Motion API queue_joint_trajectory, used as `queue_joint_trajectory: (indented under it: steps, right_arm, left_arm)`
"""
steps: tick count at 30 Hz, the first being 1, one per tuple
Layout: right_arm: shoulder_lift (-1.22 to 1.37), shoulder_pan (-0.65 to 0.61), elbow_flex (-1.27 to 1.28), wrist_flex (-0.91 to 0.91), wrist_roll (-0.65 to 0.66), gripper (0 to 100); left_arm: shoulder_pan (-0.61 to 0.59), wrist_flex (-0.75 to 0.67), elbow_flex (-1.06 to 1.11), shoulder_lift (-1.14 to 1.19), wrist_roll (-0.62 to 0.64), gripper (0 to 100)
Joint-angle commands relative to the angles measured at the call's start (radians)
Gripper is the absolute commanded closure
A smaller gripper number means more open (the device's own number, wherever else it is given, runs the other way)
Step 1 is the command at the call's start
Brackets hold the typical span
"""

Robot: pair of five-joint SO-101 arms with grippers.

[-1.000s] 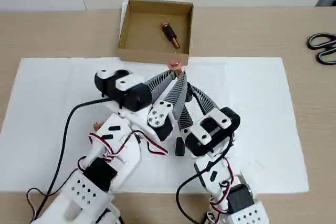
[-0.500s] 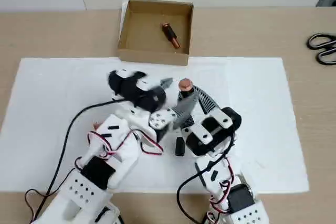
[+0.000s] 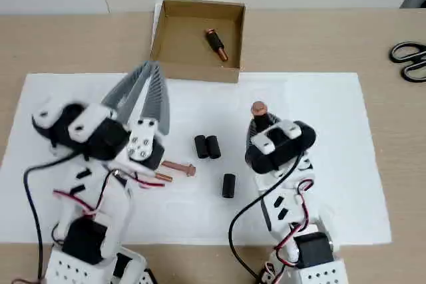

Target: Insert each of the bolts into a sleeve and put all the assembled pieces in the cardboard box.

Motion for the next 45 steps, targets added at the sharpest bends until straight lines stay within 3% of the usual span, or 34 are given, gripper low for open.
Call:
queue_joint_trajectory:
  steps: [1, 6, 14, 26, 35, 42, 45]
  right_arm:
    - [0.162, 0.019, -0.267, 0.008, 0.029, 99.5]
    - [0.661, 0.015, -0.537, -0.025, 0.029, 99.5]
    - [1.523, -0.013, -1.028, -0.487, 0.034, 99.5]
    - [2.563, -0.065, -2.105, -0.492, 0.029, 99.5]
    - [2.988, -0.077, -2.719, -0.180, 0.034, 98.1]
    - [3.117, -0.079, -2.941, 0.071, 0.031, 73.0]
    - [3.120, -0.079, -2.977, 0.108, 0.029, 73.0]
  left_arm:
    - [-0.094, -0.009, 0.153, -0.175, -0.005, 99]
    - [-0.207, -0.002, 0.357, -0.433, -0.003, 99]
    - [-0.342, -0.006, 0.406, -0.448, 0.002, 99]
    - [-0.358, -0.003, 0.406, -0.448, 0.002, 99]
    - [-0.358, -0.003, 0.407, -0.448, 0.002, 99]
    - [-0.358, -0.003, 0.407, -0.448, 0.002, 99]
    - [-0.358, -0.003, 0.420, -0.448, -0.002, 99]
